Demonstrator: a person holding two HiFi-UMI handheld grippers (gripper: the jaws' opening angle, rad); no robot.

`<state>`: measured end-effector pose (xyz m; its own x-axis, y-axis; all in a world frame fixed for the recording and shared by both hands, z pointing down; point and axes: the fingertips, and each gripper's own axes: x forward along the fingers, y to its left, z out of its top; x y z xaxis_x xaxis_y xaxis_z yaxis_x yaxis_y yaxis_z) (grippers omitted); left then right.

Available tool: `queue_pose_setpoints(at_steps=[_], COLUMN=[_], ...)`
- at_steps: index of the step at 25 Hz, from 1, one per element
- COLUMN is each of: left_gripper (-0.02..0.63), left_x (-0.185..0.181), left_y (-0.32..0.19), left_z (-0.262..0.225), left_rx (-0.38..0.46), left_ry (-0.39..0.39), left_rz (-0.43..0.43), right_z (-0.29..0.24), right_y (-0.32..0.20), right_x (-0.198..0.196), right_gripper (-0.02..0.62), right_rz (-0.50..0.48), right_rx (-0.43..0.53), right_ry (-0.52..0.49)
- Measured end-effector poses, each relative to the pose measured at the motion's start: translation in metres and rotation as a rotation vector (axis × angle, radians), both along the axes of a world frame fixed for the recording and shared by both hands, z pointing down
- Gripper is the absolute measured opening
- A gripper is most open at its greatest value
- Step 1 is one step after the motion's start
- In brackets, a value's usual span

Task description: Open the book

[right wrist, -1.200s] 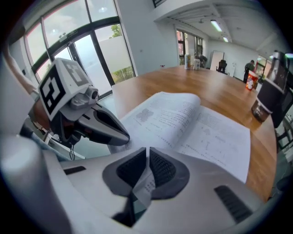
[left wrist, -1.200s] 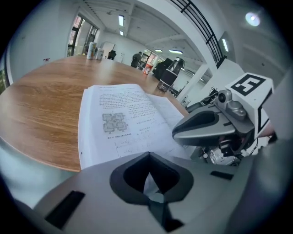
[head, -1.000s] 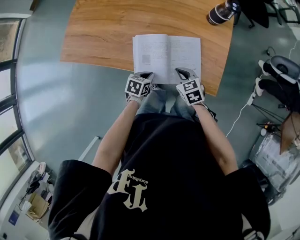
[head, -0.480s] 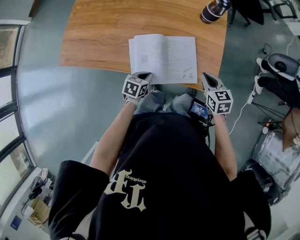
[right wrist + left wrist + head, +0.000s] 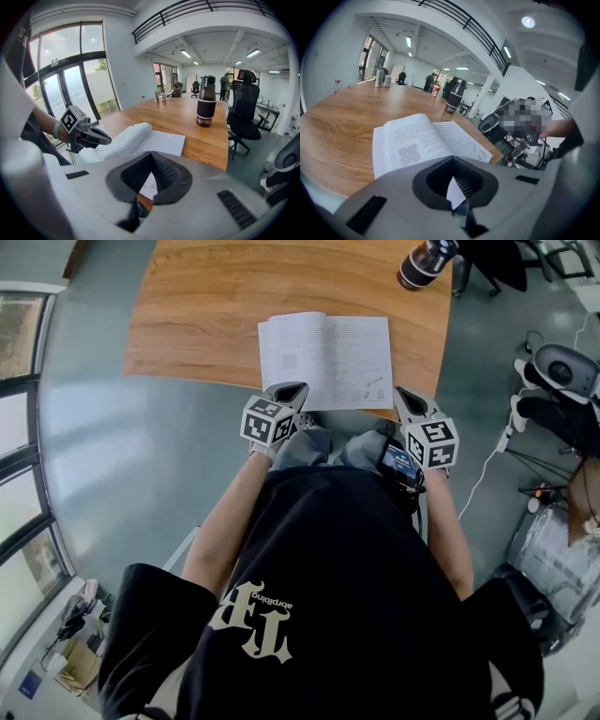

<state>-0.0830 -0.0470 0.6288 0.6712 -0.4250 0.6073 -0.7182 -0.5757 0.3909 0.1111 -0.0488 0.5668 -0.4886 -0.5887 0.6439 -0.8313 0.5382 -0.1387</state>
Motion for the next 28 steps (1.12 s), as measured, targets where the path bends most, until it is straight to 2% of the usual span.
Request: queue_pose_setpoints(at_steps=[6,11,28], left_gripper=[0.006,0.006,0.006], left_x=[0.0,0.003,0.006], left_y=[-0.008,-0.007,-0.006], left_z=[-0.066,-0.109,-0.123], left_rx=[0.153,0.263,0.3], left_ry=[0.122,0.171,0.188], left_rz=[-0.029,-0.01,-0.007], right_z=[-0.015,-0.027,-0.047], right_y=[0.005,0.003,-0.007], right_x=[0.003,0.004,0.01], right_gripper=[-0.011,-0.011,-0.011], right_rz=[-0.009,-0.006,0.0], right_rx=[0.022,0.052,0.099], right_ry=[-0.018,-0.024,-0.013])
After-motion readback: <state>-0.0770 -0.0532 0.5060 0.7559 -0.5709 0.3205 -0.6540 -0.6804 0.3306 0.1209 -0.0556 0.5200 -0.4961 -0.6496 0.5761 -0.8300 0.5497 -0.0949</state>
